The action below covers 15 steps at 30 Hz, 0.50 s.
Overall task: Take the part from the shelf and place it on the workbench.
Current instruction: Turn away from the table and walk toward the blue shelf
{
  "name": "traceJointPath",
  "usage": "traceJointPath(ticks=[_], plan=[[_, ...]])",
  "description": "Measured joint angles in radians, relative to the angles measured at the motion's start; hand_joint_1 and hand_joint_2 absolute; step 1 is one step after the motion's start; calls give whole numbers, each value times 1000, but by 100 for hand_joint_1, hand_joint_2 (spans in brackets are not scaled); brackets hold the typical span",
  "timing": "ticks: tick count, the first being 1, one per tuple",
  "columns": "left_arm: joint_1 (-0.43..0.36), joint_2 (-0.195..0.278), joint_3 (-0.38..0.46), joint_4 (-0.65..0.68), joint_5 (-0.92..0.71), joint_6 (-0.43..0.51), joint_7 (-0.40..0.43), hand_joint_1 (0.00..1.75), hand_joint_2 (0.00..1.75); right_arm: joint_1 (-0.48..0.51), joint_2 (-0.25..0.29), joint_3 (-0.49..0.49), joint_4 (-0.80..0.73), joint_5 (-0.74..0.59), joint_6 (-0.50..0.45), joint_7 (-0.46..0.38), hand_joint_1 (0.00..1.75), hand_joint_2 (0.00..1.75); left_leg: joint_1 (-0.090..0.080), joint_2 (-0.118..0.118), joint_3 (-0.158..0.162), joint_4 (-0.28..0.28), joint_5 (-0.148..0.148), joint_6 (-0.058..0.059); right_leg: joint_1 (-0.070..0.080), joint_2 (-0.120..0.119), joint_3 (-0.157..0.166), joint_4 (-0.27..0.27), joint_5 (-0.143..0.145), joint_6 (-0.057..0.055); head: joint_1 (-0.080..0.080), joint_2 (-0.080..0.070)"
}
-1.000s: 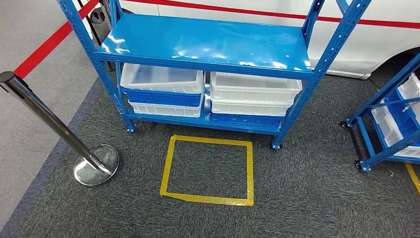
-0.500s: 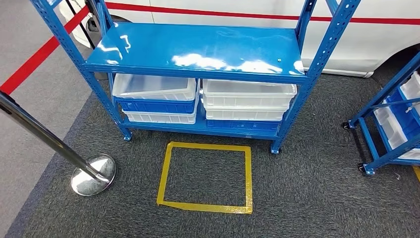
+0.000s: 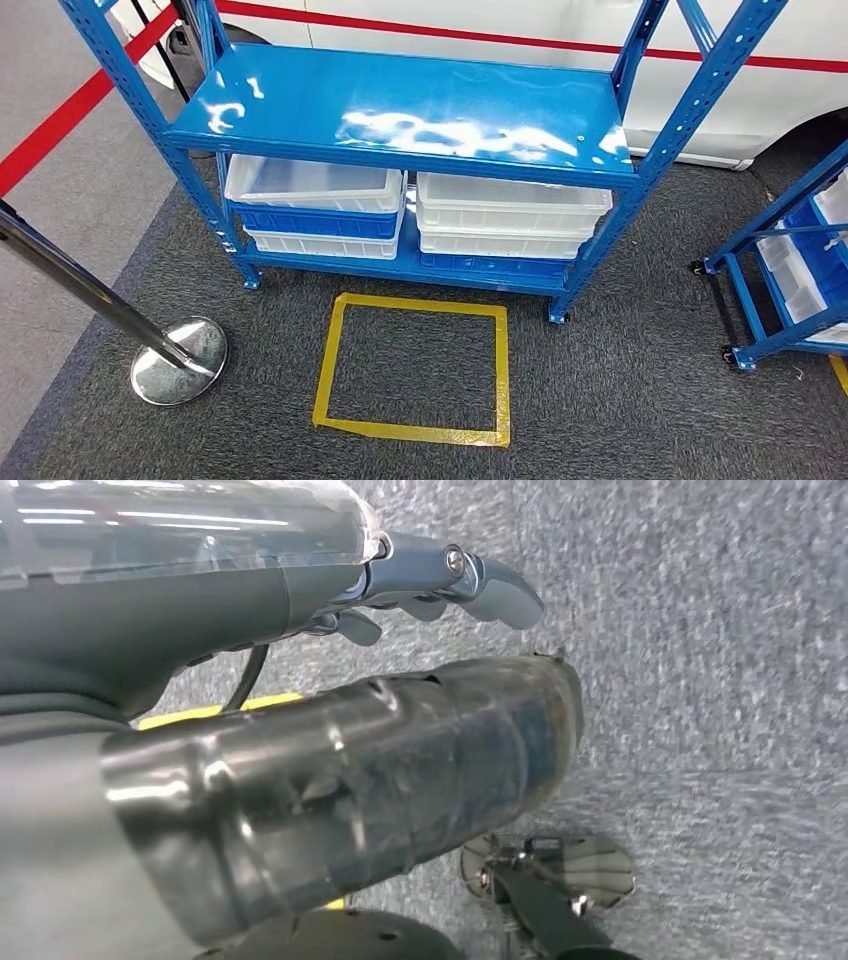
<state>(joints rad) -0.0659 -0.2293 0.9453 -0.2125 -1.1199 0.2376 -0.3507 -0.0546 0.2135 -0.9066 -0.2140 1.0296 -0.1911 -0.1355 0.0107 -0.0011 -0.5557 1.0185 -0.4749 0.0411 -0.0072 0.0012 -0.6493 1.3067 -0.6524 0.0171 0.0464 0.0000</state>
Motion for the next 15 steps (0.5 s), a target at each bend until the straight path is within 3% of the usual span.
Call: traceJointPath(ticks=[1, 2, 4, 5, 7, 9, 11, 14, 15], plan=[[0, 0, 0, 0, 0, 7, 3, 0, 0, 0, 0, 0, 0, 0, 1, 1, 0, 0, 0, -1, 8, 0, -6, -1, -1, 0, -7, -10, 29, 1, 0, 0], [0, 0, 0, 0, 0, 15, 6, 0, 0, 1, 0, -1, 0, 0, 2, 2, 0, 0, 0, -2, 18, 0, -12, -3, -2, 0, 3, -56, 74, 0, 0, 0], [0, -1, 0, 0, -1, 32, 13, 0, 0, 2, -1, -2, 0, 0, 1, 5, 0, 0, -2, -3, 35, 1, -26, -10, 0, 0, 46, -183, 155, -8, 0, 0], [-1, -2, 0, 0, -2, 39, 17, 0, 0, 1, -1, -3, 0, 0, 0, 7, 0, 0, -3, -3, 39, 2, -32, -16, 3, 0, 63, -226, 172, -14, 0, 0], [-5, -3, 0, 0, -4, 56, 27, 0, 0, -1, -1, -5, 0, 2, -2, 13, 0, 0, -5, -3, 41, 0, -38, -26, 9, 0, 75, -254, 169, -23, -1, 0], [-8, -5, 0, 0, -8, 72, 37, 0, 0, -2, 0, -5, 0, 4, -7, 23, 0, 0, -5, -2, 44, 0, -43, -36, 5, 1, 82, -265, 168, -34, -2, 0], [-9, -6, 0, 0, -11, 84, 44, 0, 0, 0, 1, -5, 0, 7, -12, 30, 0, 0, -4, -1, 27, 46, -76, -43, -2, -2, 91, -275, 171, -45, -2, 0], [-9, -6, 0, 0, -13, 106, 56, 0, 131, 0, 2, -5, 0, 11, -15, 39, 0, 0, 0, -1, -71, 233, -162, -53, -3, -5, 95, -277, 168, -53, -3, 0], [-8, -6, 0, 0, -14, 113, 60, 0, 175, 0, 2, -6, 0, 12, -15, 43, 0, 0, 1, -1, -98, 277, -168, -55, -2, -5, 96, -277, 166, -54, -3, 0]])
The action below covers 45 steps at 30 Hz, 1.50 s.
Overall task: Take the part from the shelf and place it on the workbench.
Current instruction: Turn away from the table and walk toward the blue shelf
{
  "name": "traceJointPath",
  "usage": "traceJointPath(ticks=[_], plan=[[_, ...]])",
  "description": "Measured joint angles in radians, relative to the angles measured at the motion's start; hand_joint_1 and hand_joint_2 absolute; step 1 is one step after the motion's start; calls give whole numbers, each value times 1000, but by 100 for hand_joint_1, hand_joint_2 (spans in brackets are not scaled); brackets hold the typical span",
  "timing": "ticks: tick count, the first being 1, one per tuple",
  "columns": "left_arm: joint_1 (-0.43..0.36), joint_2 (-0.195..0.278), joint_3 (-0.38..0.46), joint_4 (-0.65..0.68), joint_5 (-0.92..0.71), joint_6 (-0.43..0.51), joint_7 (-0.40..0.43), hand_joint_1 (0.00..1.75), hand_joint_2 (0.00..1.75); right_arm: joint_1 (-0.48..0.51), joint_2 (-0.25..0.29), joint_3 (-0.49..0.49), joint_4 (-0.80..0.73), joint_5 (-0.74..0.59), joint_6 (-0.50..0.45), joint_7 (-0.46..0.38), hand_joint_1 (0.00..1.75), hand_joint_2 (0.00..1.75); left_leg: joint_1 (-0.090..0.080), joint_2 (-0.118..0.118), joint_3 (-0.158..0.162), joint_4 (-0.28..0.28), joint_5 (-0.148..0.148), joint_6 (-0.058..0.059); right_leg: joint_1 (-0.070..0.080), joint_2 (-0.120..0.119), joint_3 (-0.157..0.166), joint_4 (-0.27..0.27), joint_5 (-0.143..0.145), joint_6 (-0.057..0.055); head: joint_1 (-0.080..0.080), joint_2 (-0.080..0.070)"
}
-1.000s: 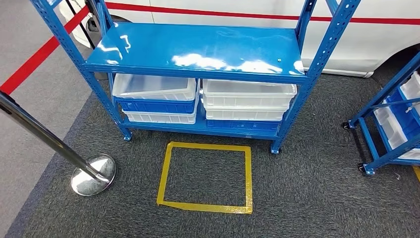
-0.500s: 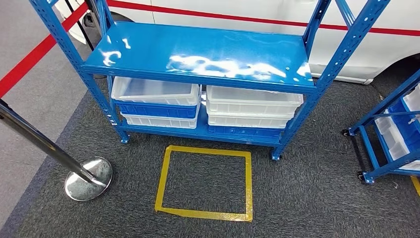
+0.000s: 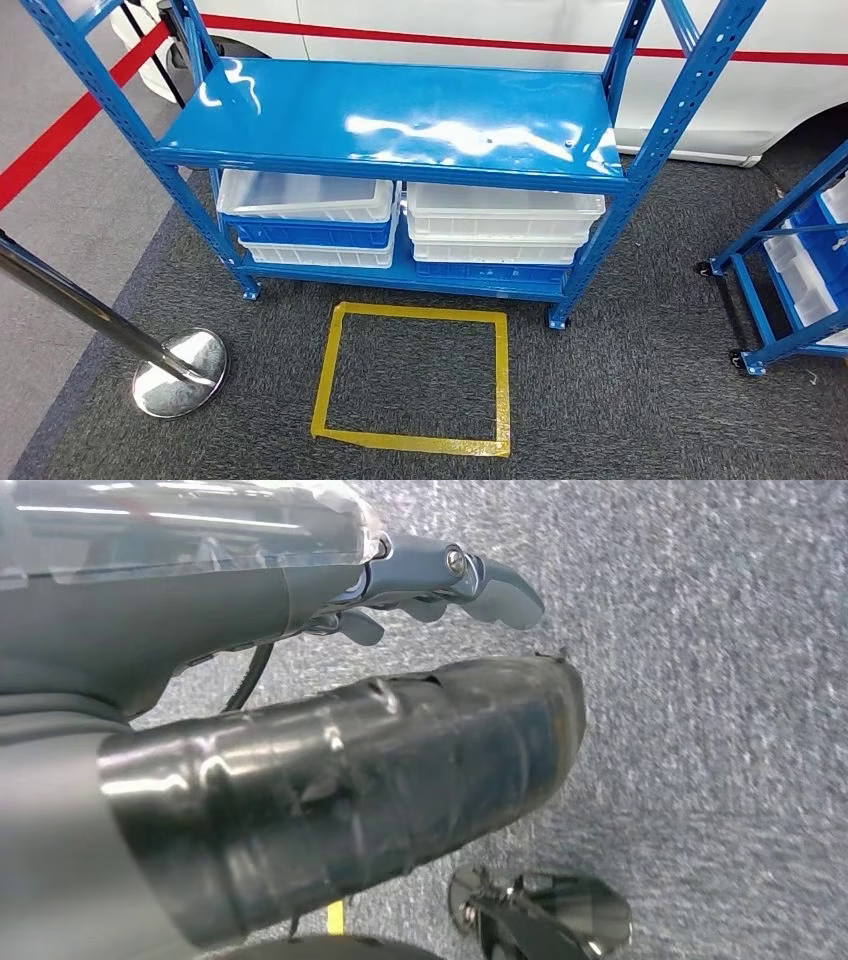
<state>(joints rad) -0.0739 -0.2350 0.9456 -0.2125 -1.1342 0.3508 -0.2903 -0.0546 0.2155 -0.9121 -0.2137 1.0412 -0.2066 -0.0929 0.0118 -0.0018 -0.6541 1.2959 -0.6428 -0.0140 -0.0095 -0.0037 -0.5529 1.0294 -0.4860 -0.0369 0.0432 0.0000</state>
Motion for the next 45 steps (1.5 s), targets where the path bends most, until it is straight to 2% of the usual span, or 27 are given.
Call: traceJointPath(ticks=[1, 2, 4, 6, 10, 12, 14, 15, 16, 17, 19, 21, 23, 26, 28, 30, 31, 32, 33, 35, 36, 37, 40, 41, 43, 44, 45], plan=[[0, 0, 0, 0, -2, 7, 3, 0, 175, 0, 0, 0, 0, 1, -1, 4, 0, 0, 1, 0, -10, 6, 16, -1, 0, 1, 3, 0, -2, 0, 0, 0], [1, 0, 0, 0, -5, 14, 5, 0, 175, 0, 0, -1, 0, 1, -2, 9, 0, 0, 1, 0, 0, -29, 51, -1, 0, 2, 8, 0, -6, 2, 0, 0], [0, 0, 0, 0, -8, 23, 6, 0, 175, 0, 2, -3, 0, 1, -5, 17, 0, 0, 2, 1, 53, -163, 133, 3, 1, 3, 19, 1, -14, 8, 0, 0], [-1, -1, 0, 0, -11, 28, 7, 0, 175, -1, 3, -4, 0, 1, -8, 22, 0, 0, -1, 0, 91, -253, 167, 11, 4, 4, 22, 4, -22, 19, 1, 0], [-1, -2, -1, 0, -20, 25, -1, 0, 175, -4, 4, -4, 0, 6, -21, 34, 0, 175, -1, -2, 100, -277, 169, 35, 4, 3, 21, 11, -34, 40, 1, 0], [-2, -2, -2, 0, -26, 19, -5, 0, 175, -4, 4, -4, 0, 8, -18, 35, 0, 175, 2, 0, 102, -285, 173, 48, 2, 4, -12, 84, -81, 49, 1, 0], [-2, -2, -6, 0, -27, 14, -7, 0, 175, -2, 4, -4, 0, 7, -7, 34, 0, 175, 0, 2, 102, -285, 173, 54, 1, 4, -77, 211, -141, 55, 2, 0], [-2, -1, -13, -1, -20, 11, -6, 0, 175, 2, 3, 0, 0, 2, -1, 33, 0, 175, -1, 2, 102, -284, 171, 55, 1, 4, -104, 260, -154, 56, 2, 0], [-1, 1, -22, -3, -11, 8, -3, 0, 175, 7, 2, 7, 0, -7, 4, 33, 0, 175, -2, 2, 103, -283, 170, 56, 1, 4, -117, 278, -148, 56, 2, 0], [-1, 3, -34, -7, 3, 4, 0, 0, 175, 13, 0, 15, 0, -19, 8, 33, 0, 175, -2, 1, 104, -282, 168, 56, 1, 4, -112, 259, -123, 54, 2, 0], [-2, 7, -61, -18, 38, -7, 7, 0, 175, 25, -5, 37, 0, -51, 16, 34, 0, 175, -3, -2, 111, -281, 163, 53, 3, 4, -58, 133, -47, 44, 2, 0], [-2, 12, -88, -29, 76, -18, 16, 0, 175, 35, -12, 60, 1, -85, 21, 35, 0, 175, -7, -3, 116, -280, 158, 46, 10, 4, -11, 27, -6, 33, 1, 0], [-1, 18, -116, -37, 115, -30, 26, 0, 175, 45, -19, 85, 1, -120, 26, 36, 0, 175, -8, -2, 117, -282, 156, 36, 15, 4, -2, 4, -4, 27, 1, 0], [5, 31, -162, -48, 180, -50, 43, 0, 175, 57, -30, 130, 0, -178, 38, 38, 0, 175, -8, -2, 113, -265, 139, 21, 7, 4, 5, -10, 3, 12, 0, 0], [18, 41, -194, -51, 223, -63, 54, 0, 175, 60, -37, 160, -4, -217, 44, 41, 0, 175, -5, -2, 73, -175, 85, 12, 3, 0, 11, -16, 6, 2, 0, 0], [34, 49, -225, -51, 266, -77, 66, 0, 175, 60, -45, 193, -13, -255, 52, 44, 0, 175, -1, -2, 8, -43, 30, 5, 4, -1, 11, -16, 6, -2, -1, 0], [44, 53, -240, -51, 286, -84, 71, 0, 175, 59, -48, 208, -19, -273, 57, 46, 0, 175, 1, -2, -12, -5, 24, 2, 4, -1, 11, -15, 5, -2, -1, 0], [55, 57, -256, -51, 307, -90, 77, 0, 175, 59, -52, 225, -27, -292, 61, 47, 0, 175, 3, -1, -16, -3, 38, -1, 4, 0, 12, -14, 3, -2, -1, 0], [66, 61, -272, -51, 327, -97, 82, 0, 175, 57, -55, 242, -37, -310, 65, 49, 0, 175, 4, -1, 1, -45, 71, -1, 3, 1, 14, -12, 1, 0, -1, 0], [87, 69, -303, -51, 368, -109, 93, 0, 175, 55, -60, 274, -56, -346, 72, 51, 0, 175, 5, 0, 64, -184, 140, 2, 4, 3, 17, -5, -7, 7, -1, 0], [95, 73, -319, -51, 388, -116, 98, 0, 175, 54, -63, 291, -65, -365, 75, 52, 0, 175, 4, 0, 89, -238, 159, 6, 6, 3, 17, -2, -10, 13, -1, 0], [102, 77, -335, -51, 409, -122, 103, 0, 175, 54, -66, 307, -73, -383, 78, 52, 0, 175, 2, -1, 101, -265, 164, 11, 7, 2, 16, 0, -12, 18, 0, 0], [120, 87, -385, -51, 470, -141, 118, 0, 175, 54, -78, 357, -92, -439, 89, 54, 0, 44, 0, -2, 103, -277, 166, 28, 5, 2, 17, 1, -14, 35, 0, 0], [124, 91, -402, -52, 491, -147, 123, 0, 131, 57, -83, 374, -96, -457, 92, 54, 0, 0, 2, -1, 105, -282, 170, 35, 4, 2, 15, 10, -22, 40, 0, 0], [127, 99, -437, -56, 532, -160, 133, 0, 44, 67, -92, 407, -100, -496, 99, 56, 0, 0, 5, 2, 106, -290, 175, 48, 1, 3, -19, 85, -73, 48, 0, 0], [126, 104, -453, -61, 552, -165, 138, 0, 0, 75, -96, 423, -100, -514, 103, 58, 0, 44, 4, 3, 104, -290, 175, 51, 1, 4, -50, 150, -108, 51, 0, 0], [125, 108, -470, -68, 573, -172, 143, 0, 0, 85, -100, 439, -99, -533, 107, 60, 0, 87, 3, 3, 103, -290, 175, 52, -1, 4, -82, 217, -138, 54, 0, 0]])
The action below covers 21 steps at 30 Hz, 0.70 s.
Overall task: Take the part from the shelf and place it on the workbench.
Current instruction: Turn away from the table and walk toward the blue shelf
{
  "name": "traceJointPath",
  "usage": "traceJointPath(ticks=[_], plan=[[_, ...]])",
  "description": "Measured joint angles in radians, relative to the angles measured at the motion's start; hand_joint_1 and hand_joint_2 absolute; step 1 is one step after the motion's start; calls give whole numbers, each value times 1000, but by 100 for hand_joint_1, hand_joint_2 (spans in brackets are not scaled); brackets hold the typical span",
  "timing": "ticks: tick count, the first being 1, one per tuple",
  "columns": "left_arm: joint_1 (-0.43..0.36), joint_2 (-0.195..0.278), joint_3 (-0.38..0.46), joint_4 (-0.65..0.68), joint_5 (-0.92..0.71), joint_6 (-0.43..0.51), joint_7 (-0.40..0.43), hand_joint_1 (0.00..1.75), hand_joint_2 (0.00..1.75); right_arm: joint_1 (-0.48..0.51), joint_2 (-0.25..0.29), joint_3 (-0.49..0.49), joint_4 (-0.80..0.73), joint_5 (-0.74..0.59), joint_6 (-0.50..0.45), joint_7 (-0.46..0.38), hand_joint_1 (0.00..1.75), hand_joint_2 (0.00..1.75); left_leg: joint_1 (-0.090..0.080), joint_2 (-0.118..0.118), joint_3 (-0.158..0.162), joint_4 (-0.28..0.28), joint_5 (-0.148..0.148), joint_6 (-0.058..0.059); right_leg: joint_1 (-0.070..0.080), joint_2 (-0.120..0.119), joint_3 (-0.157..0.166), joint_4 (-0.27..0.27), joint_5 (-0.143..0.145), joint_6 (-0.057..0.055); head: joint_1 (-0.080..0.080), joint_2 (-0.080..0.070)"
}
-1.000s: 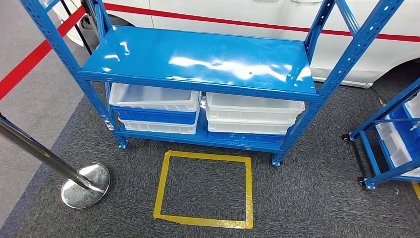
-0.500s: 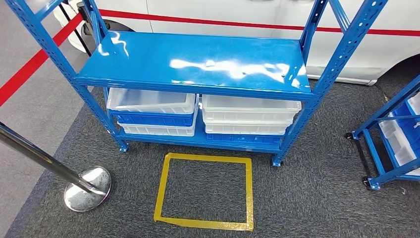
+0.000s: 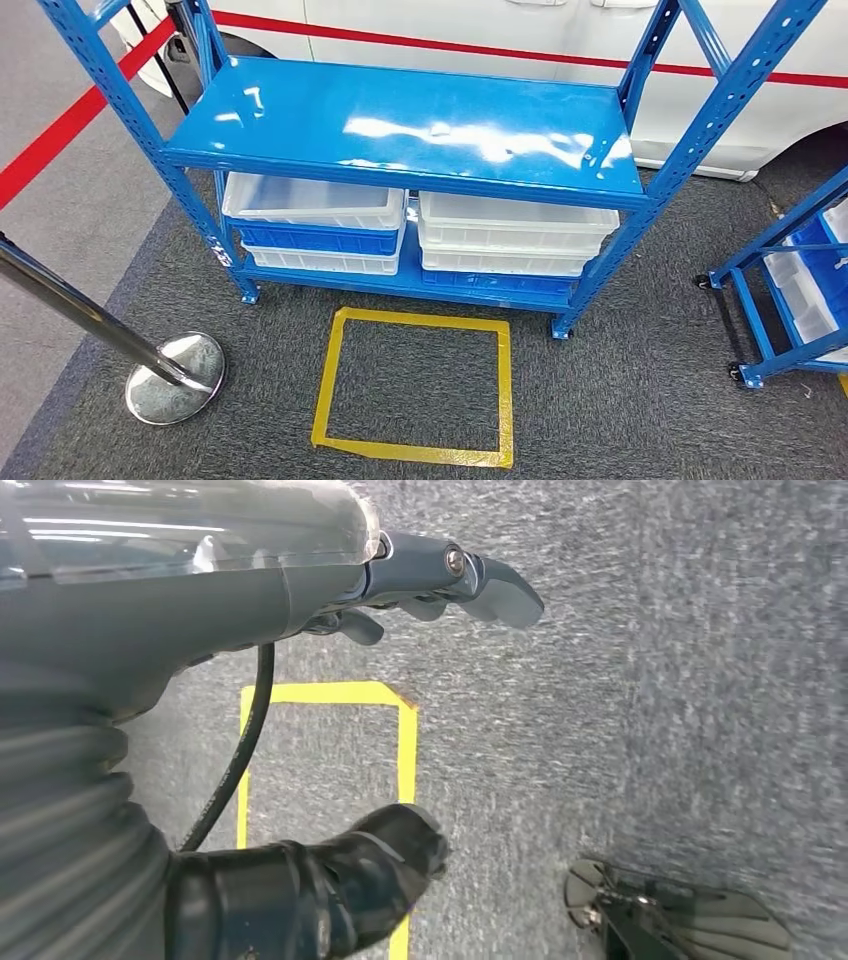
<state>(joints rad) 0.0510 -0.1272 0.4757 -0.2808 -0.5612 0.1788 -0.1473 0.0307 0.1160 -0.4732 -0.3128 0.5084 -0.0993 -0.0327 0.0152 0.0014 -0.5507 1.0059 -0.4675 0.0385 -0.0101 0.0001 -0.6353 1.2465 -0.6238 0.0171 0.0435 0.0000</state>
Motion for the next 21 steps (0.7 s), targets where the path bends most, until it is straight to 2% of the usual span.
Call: traceJointPath(ticks=[1, 2, 3, 5, 6, 7, 11, 15, 21], plan=[[-2, 3, -15, -9, 19, -6, 5, 0, 0, 11, -3, 14, 1, -17, 3, 2, 0, 131, -1, 0, 0, 1, 0, 0, -1, 0, -22, 45, -12, 2, 0, 0], [-5, 7, -31, -20, 39, -12, 10, 0, 0, 24, -7, 29, 4, -35, 6, 4, 0, 175, -1, 0, 0, 2, -1, 0, -2, 0, -29, 57, -3, 3, 0, 0], [-8, 11, -47, -33, 59, -18, 15, 0, 0, 36, -10, 44, 8, -53, 10, 6, 0, 175, -1, -1, 1, 3, -2, -1, -3, 0, -14, 24, 25, 2, 0, 0], [-17, 17, -78, -60, 97, -30, 24, 0, 0, 60, -19, 75, 18, -87, 17, 9, 0, 175, -2, -3, 4, 7, -6, -7, -3, 0, 50, -113, 95, -4, 0, 0], [-22, 21, -93, -73, 115, -35, 28, 0, 0, 71, -22, 90, 22, -104, 21, 10, 0, 175, -5, -4, 2, 11, -11, -9, -4, 0, 76, -172, 119, -5, 0, 0], [-25, 26, -108, -83, 133, -41, 32, 0, 0, 79, -25, 104, 25, -119, 23, 10, 0, 175, -8, -4, 1, 13, -14, -10, -4, 1, 90, -206, 129, -7, -1, 0], [-23, 46, -170, -106, 210, -65, 53, 0, 0, 100, -37, 167, 28, -189, 37, 12, 0, 0, -10, -3, 4, 9, -19, -22, 1, 3, 94, -218, 126, -16, -2, 0], [5, 60, -234, -109, 296, -92, 76, 0, 0, 102, -53, 233, 17, -266, 51, 14, 0, 0, -7, -3, 8, 5, -16, -27, 5, 3, 95, -217, 125, -23, -2, 0], [50, 86, -335, -109, 425, -132, 109, 0, 0, 102, -76, 335, -17, -383, 74, 24, 0, 0, -4, -5, 12, 4, -15, -32, 7, 1, 95, -216, 122, -27, -2, 0]])
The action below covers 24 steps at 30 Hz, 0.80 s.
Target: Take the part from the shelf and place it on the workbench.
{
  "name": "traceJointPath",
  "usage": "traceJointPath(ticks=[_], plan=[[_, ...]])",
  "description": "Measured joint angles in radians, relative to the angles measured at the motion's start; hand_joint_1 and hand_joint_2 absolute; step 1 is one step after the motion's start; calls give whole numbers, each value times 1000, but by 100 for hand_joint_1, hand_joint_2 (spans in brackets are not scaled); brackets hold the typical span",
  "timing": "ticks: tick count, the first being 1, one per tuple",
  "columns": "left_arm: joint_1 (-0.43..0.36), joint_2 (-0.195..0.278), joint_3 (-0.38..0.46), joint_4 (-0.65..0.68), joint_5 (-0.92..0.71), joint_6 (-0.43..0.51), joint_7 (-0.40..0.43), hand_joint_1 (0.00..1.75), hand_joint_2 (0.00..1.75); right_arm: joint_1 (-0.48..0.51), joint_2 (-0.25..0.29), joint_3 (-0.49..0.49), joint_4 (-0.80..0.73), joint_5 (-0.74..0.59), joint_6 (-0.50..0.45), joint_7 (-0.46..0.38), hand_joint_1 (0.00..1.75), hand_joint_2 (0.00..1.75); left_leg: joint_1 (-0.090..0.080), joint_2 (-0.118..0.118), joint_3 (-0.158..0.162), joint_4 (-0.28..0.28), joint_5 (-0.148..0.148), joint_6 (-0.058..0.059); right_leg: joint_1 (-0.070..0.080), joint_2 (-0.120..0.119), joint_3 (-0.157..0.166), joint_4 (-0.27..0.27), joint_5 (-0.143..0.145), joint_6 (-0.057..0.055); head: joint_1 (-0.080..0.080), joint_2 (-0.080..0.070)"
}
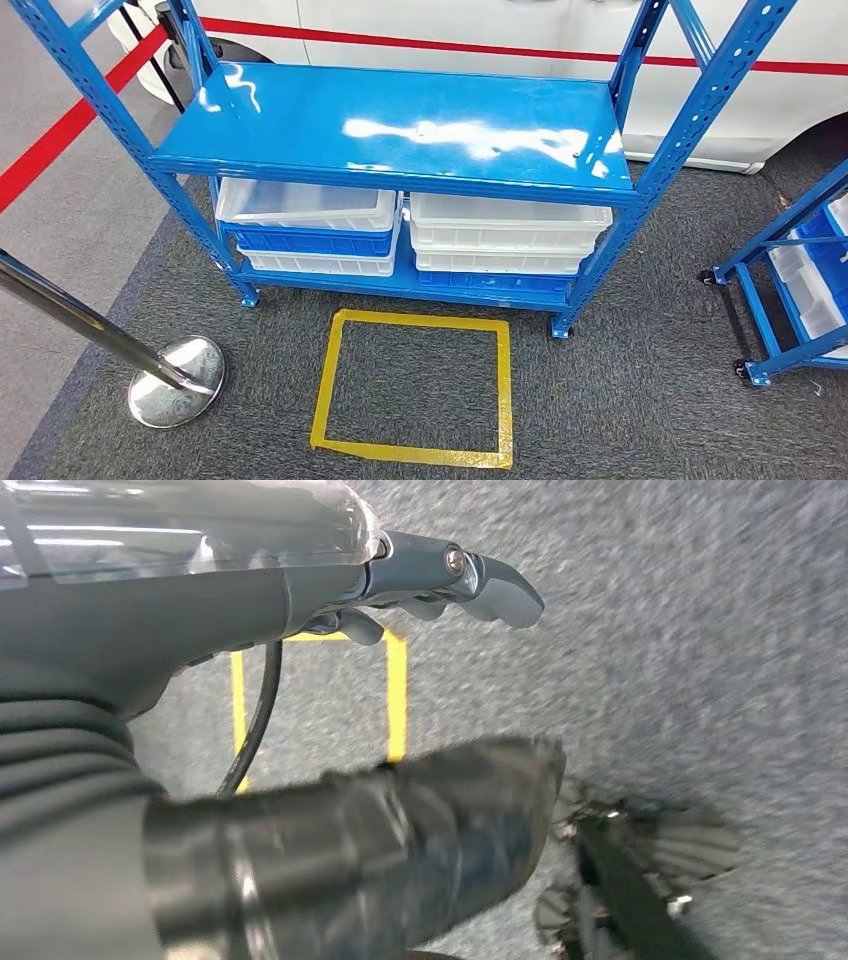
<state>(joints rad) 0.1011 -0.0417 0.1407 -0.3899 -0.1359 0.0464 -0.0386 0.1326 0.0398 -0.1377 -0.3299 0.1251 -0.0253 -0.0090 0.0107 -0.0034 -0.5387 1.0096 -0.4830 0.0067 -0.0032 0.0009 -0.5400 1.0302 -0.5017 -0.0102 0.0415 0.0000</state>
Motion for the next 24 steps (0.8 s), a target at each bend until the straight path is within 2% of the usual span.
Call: traceJointPath(ticks=[9, 24], plan=[[34, 21, -95, 0, 132, -41, 35, 0, 0, 1, -24, 94, -38, -119, 20, 5, 0, 0, 0, 0, 0, 0, -2, -2, 0, 0, 0, 0, -1, -1, 0, 0], [40, 29, -125, 0, 136, -42, 36, 0, 0, 1, -28, 121, -53, -122, 20, 6, 0, 0, 0, 0, 1, 1, -2, -2, 0, 0, 1, 0, 0, -1, 0, 0]])
